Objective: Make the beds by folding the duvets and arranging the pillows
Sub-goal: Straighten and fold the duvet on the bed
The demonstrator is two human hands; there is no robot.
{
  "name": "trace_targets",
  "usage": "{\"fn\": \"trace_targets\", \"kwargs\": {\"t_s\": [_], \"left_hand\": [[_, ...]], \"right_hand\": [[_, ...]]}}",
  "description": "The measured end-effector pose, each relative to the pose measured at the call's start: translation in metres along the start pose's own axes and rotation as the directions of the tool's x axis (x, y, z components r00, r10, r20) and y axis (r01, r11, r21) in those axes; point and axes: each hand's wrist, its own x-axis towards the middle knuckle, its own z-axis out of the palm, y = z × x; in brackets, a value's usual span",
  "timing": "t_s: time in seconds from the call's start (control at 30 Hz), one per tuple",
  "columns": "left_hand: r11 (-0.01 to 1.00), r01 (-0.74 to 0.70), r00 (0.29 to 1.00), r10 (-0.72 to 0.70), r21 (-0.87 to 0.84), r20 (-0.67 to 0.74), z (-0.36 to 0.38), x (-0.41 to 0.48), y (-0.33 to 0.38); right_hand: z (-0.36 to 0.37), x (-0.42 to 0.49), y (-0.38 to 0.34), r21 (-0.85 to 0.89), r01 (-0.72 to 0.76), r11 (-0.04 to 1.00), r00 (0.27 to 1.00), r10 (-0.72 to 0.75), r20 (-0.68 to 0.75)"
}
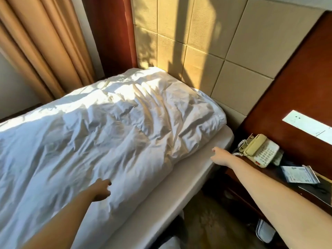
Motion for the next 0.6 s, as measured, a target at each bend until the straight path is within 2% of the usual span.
{"fn": "trace_targets", "kwargs": {"t_s": [0.1, 0.2, 0.3, 0.37, 0.4, 0.43, 0.47, 0.5, 0.53, 0.57, 0.6], "left_hand": [[1.0, 0.018, 1.0, -0.018, -0.025, -0.014, -0.012, 0.058, 0.049], [0.998, -0.004, 0.999, 0.007, 0.069, -0.04, -0.015, 0.114, 0.119], [0.993, -0.011, 0.994, 0.024, 0.115, -0.111, -0.001, 0.152, 0.196], [0.995, -0.021, 0.982, 0.038, 0.095, -0.186, 0.016, 0.166, 0.237], [0.994, -0.048, 0.98, 0.065, 0.094, -0.189, 0.024, 0.175, 0.251], [0.99, -0.062, 0.988, 0.079, 0.128, -0.135, 0.033, 0.185, 0.259], [0.992, -0.054, 0.994, 0.065, 0.116, -0.093, 0.043, 0.196, 0.263], [0.995, -0.037, 0.996, 0.044, 0.091, -0.075, 0.055, 0.209, 0.265], [0.994, -0.015, 0.996, 0.024, 0.105, -0.087, 0.065, 0.218, 0.265], [0.993, 0.011, 0.992, 0.004, 0.115, -0.125, 0.073, 0.227, 0.266], [0.992, 0.046, 0.987, -0.026, 0.118, -0.159, 0.077, 0.237, 0.267]], "right_hand": [[-0.041, 0.061, 0.007, -0.208, 0.052, 0.977, 0.996, -0.065, -0.056], [-0.079, 0.123, 0.024, -0.436, 0.007, 0.9, 0.991, -0.064, -0.116], [-0.096, 0.181, 0.045, -0.514, -0.017, 0.858, 0.993, -0.045, -0.108], [-0.092, 0.223, 0.062, -0.428, -0.067, 0.901, 0.994, 0.02, -0.112], [-0.088, 0.245, 0.069, -0.306, -0.117, 0.945, 0.99, 0.085, -0.114], [-0.085, 0.27, 0.075, -0.098, -0.185, 0.978, 0.978, 0.174, -0.112], [-0.083, 0.298, 0.081, 0.175, -0.264, 0.949, 0.956, 0.281, -0.086], [-0.085, 0.325, 0.083, 0.481, -0.338, 0.809, 0.925, 0.38, 0.012], [-0.086, 0.355, 0.086, 0.74, -0.379, 0.556, 0.9, 0.408, 0.154], [-0.089, 0.383, 0.091, 0.87, -0.393, 0.296, 0.897, 0.332, 0.292], [-0.091, 0.41, 0.094, 0.914, -0.387, 0.121, 0.912, 0.2, 0.359]]}}
